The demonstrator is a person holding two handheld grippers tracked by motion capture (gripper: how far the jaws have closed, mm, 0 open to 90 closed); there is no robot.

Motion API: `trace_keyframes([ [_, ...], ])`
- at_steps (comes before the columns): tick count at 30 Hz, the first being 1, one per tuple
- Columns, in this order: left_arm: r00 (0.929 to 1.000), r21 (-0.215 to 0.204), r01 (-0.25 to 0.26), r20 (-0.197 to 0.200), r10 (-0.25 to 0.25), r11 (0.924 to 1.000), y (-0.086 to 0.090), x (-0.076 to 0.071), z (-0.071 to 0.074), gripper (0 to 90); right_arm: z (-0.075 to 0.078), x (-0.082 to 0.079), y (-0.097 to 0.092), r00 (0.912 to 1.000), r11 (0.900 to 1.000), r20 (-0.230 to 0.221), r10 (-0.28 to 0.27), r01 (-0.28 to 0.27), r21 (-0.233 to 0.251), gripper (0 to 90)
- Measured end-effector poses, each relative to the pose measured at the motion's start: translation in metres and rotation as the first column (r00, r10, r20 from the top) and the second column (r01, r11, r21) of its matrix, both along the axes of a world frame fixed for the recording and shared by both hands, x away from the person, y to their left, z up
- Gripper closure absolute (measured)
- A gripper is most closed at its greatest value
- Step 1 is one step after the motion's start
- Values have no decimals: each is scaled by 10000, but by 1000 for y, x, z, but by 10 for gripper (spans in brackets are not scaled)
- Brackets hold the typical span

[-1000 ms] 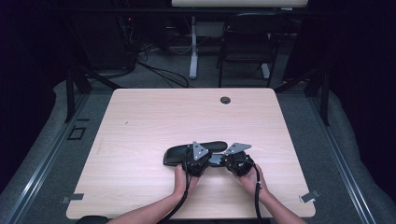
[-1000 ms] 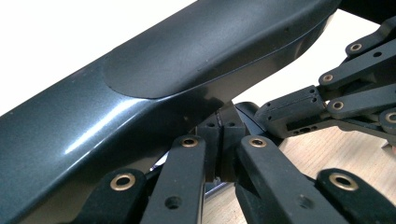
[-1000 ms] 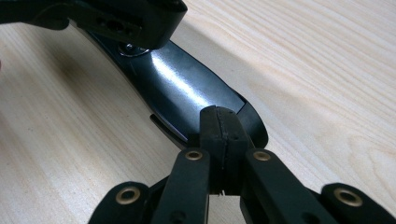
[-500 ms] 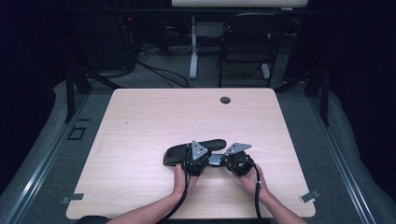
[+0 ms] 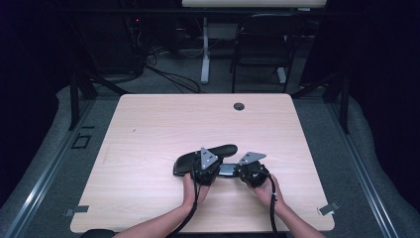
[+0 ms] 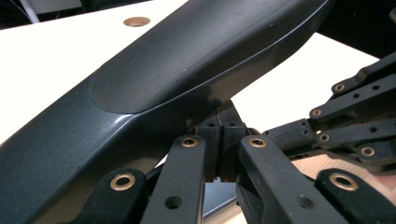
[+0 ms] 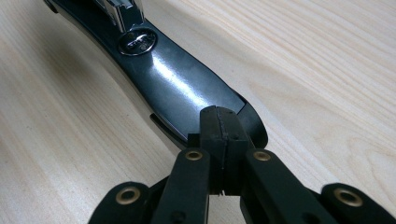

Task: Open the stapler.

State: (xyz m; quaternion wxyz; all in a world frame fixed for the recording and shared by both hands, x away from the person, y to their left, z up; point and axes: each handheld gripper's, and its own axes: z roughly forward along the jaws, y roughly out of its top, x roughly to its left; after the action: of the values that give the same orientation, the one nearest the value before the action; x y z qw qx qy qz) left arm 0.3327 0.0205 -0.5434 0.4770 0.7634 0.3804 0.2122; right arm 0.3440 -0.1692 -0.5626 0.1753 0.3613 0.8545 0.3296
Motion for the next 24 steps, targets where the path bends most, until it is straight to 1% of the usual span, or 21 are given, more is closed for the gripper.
trace_keyframes([
  [2,9999,-6,77,136,-77,10000,-1,-2,2,900,0,0,0,10000,10000,-4,-2,2,4,900],
  [7,9997,42,120,199,-121,9999,-1,-3,4,900,0,1,-1,10000,10000,-10,36,-36,-16,900],
  [10,9997,-10,60,220,-60,10000,-1,-4,4,900,0,1,-1,10000,10000,-27,59,-59,-24,900],
  [11,9996,-69,-29,289,31,10000,0,-4,6,900,0,1,-1,10000,10000,13,62,-62,43,900],
  [15,9993,-202,-79,355,86,9998,1,-4,9,900,0,1,-1,10000,10000,-17,39,-39,51,900],
  [16,9992,-215,-88,383,96,9997,2,-4,10,900,-1,1,-1,10000,9999,7,60,-61,120,900],
  [20,9992,-279,-125,376,136,9995,3,-4,11,900,-1,1,-1,10000,9999,18,54,-54,108,900],
  [23,9996,-469,-107,253,119,9988,4,-3,14,900,0,1,-1,10000,9999,-30,37,-37,110,900],
  [24,9996,-469,-107,253,119,9988,4,-3,14,900,0,1,-1,10000,9999,-19,33,-32,99,900],
])
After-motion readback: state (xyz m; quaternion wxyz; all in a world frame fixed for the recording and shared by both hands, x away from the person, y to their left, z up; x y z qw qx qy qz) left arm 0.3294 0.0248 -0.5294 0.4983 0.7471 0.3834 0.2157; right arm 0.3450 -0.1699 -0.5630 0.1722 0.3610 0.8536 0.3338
